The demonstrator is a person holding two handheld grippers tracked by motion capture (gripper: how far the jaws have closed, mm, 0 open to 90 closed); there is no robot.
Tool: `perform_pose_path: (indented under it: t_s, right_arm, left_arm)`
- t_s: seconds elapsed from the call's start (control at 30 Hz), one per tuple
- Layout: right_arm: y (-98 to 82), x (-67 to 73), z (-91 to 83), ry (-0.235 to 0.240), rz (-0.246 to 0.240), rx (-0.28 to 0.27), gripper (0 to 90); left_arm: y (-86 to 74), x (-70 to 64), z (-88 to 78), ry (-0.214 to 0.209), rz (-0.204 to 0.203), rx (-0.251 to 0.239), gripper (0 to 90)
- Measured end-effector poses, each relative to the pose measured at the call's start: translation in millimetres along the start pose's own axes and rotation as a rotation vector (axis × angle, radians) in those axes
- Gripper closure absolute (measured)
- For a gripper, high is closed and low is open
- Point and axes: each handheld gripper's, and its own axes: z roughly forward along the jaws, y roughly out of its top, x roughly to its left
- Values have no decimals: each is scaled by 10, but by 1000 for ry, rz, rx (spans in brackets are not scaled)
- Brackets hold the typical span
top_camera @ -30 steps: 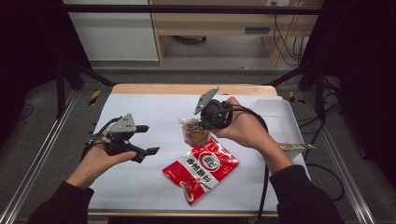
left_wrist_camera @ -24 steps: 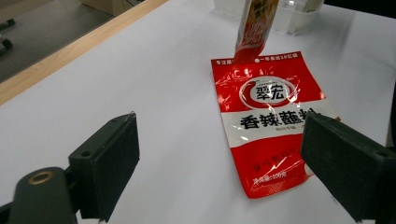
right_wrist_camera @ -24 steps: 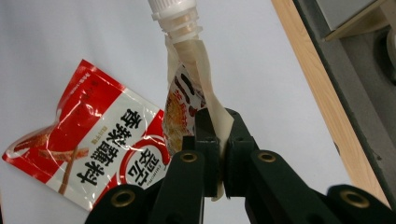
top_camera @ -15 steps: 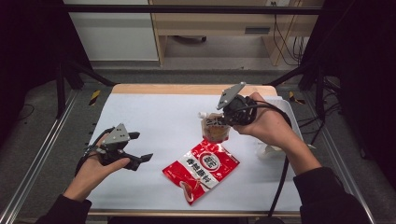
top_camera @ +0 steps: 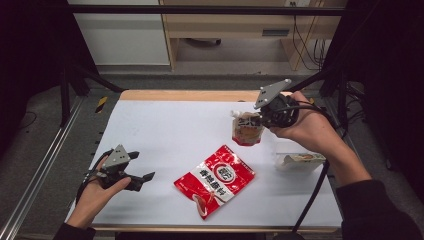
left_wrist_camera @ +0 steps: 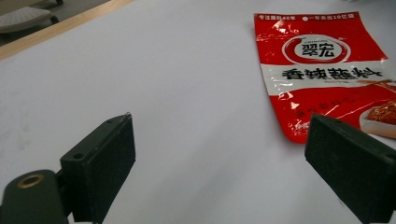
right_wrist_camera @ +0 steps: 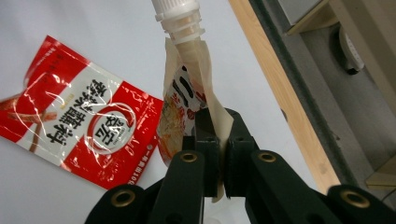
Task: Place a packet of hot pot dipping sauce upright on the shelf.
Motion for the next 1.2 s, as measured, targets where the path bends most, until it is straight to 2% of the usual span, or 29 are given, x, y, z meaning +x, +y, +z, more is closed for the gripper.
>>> perform_pose_path:
  t_s: [0.13,0.27,0.47,0.7,1.07,1.2]
  right_arm:
    - [-84,-63,-79,-28,5,-3,872]
    - [-144,-101,-113,-43,19,-9,872]
    - [-293,-194,-181,-63,40,-14,872]
    - [-482,-276,-224,-75,57,-2,872]
    - [-887,-357,-267,-88,105,22,872]
    - [-1000,-371,-274,-95,122,33,873]
  left_arm:
    - [-132,76,-15,59,-24,-12,82]
    - [-184,104,-49,84,-36,-29,82]
    - [-328,144,-139,126,-82,-63,82]
    - [-406,156,-213,147,-115,-84,82]
    - [-476,157,-191,156,-112,-45,82]
    - [-480,146,-174,156,-98,-30,82]
